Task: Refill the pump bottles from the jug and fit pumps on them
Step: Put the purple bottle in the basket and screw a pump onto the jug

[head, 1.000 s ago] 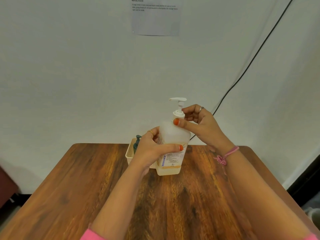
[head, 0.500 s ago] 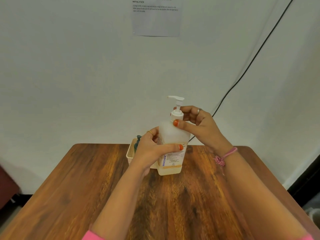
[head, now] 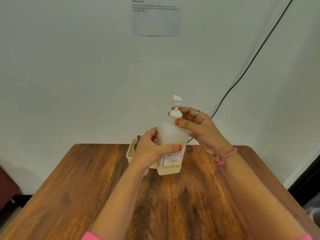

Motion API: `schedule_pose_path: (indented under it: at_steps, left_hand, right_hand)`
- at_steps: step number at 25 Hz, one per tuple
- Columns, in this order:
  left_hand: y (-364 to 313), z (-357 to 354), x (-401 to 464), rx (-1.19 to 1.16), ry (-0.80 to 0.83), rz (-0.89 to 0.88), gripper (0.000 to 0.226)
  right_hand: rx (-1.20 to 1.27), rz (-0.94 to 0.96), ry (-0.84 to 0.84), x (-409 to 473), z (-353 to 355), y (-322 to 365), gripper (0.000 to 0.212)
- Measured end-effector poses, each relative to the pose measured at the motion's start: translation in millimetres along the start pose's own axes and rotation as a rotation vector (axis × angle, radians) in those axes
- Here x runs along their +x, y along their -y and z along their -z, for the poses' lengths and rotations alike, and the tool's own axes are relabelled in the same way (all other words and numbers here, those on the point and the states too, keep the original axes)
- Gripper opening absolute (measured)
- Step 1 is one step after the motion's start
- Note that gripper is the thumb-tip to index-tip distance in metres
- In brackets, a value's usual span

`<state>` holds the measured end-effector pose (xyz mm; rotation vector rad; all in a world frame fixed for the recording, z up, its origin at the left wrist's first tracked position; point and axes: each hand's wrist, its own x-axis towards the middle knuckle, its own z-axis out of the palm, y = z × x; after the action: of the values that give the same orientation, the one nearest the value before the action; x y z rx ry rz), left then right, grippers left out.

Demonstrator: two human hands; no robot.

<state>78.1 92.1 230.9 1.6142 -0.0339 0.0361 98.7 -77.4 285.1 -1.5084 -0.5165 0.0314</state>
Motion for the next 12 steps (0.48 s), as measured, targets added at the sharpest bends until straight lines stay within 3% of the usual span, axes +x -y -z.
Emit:
schedule_pose_path:
  at_steps: [4, 12]
  left_hand:
    - [-2, -1, -2, -0.004, 0.000, -0.011, 0.074]
    - [-3, 0, 0, -0.014, -0.003, -0.027, 0.067]
  right_hand:
    - [-0.003, 0.050, -0.143, 1, -9, -4, 0.036]
    - [-0.046, 0.050, -0.169, 8, -14, -3, 0.045]
